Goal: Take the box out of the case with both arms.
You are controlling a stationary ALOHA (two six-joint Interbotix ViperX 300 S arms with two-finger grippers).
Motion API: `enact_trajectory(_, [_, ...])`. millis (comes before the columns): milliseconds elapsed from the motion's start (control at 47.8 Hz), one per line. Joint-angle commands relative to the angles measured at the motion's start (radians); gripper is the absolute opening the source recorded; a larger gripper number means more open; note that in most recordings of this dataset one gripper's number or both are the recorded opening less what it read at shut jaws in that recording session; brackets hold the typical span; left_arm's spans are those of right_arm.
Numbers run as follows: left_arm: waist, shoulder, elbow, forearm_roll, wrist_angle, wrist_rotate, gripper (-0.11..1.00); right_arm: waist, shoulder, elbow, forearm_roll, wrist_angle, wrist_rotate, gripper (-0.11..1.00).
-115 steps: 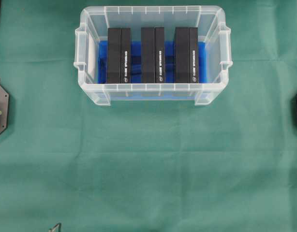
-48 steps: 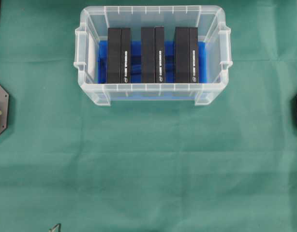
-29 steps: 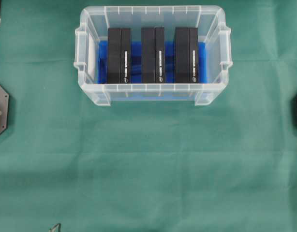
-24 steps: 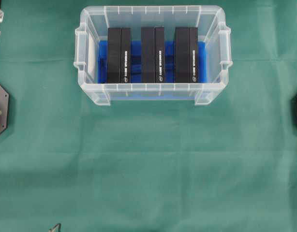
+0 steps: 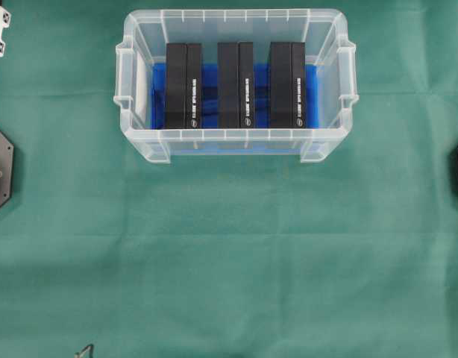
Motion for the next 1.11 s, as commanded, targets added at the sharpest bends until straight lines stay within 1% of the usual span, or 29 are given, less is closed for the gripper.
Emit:
enact_trajectory(0, [0.005,0.002,-0.023,-0.002,-0.002,-0.003,0.0,-0.003,-0.002,-0.023,-0.003,-0.023,0.0,0.0])
enact_trajectory(105, [0.005,0.008,-0.023,-0.008,-0.002,-0.005,0.0,-0.002,-0.002,-0.021,-0.002,-0.052,-0.002,0.02])
enact_trajectory(167, [0.005,0.011,-0.021,-0.011,-0.002,-0.012,0.0,-0.003,-0.002,-0.021,-0.002,-0.072,-0.002,0.09])
enact_trajectory(251, [0.005,0.012,-0.014,-0.012,-0.002,-0.025,0.0,-0.002,-0.002,-0.018,-0.006,-0.078,0.002,0.29])
enact_trajectory(356, [0.006,0.012,-0.008,-0.012,0.0,-0.026,0.01,-0.002,0.0,-0.015,-0.02,-0.069,0.005,0.62])
enact_trajectory(398, [0.009,0.012,-0.008,-0.012,0.0,-0.026,0.03,-0.002,0.002,-0.017,-0.026,-0.064,0.005,0.74])
enact_trajectory(440, [0.009,0.012,-0.006,-0.012,0.0,-0.028,0.11,-0.003,0.0,-0.017,-0.034,-0.061,0.008,0.85])
enact_trajectory(502, [0.009,0.012,-0.006,-0.011,0.0,-0.031,0.26,-0.002,0.0,-0.017,-0.046,-0.06,0.015,0.94])
enact_trajectory(544, [0.009,0.012,-0.006,-0.011,0.0,-0.034,0.39,-0.002,0.0,-0.017,-0.054,-0.058,0.023,0.96])
enact_trajectory(670, [0.009,0.012,-0.006,-0.011,0.0,-0.034,0.75,-0.002,0.0,-0.017,-0.06,-0.064,0.041,0.96])
enact_trajectory(712, [0.009,0.012,-0.006,-0.009,0.0,-0.035,0.83,-0.003,0.0,-0.017,-0.06,-0.063,0.046,0.96])
enact_trajectory(753, [0.011,0.012,-0.005,-0.006,0.0,-0.037,0.89,-0.002,0.0,-0.017,-0.06,-0.064,0.051,0.96])
enact_trajectory(795, [0.014,0.012,-0.006,-0.006,0.002,-0.035,0.91,-0.002,0.0,-0.017,-0.058,-0.066,0.051,0.96])
enact_trajectory(1088, [0.011,0.0,-0.008,-0.005,-0.025,-0.032,0.91,-0.002,0.0,-0.017,-0.057,-0.061,0.052,0.96])
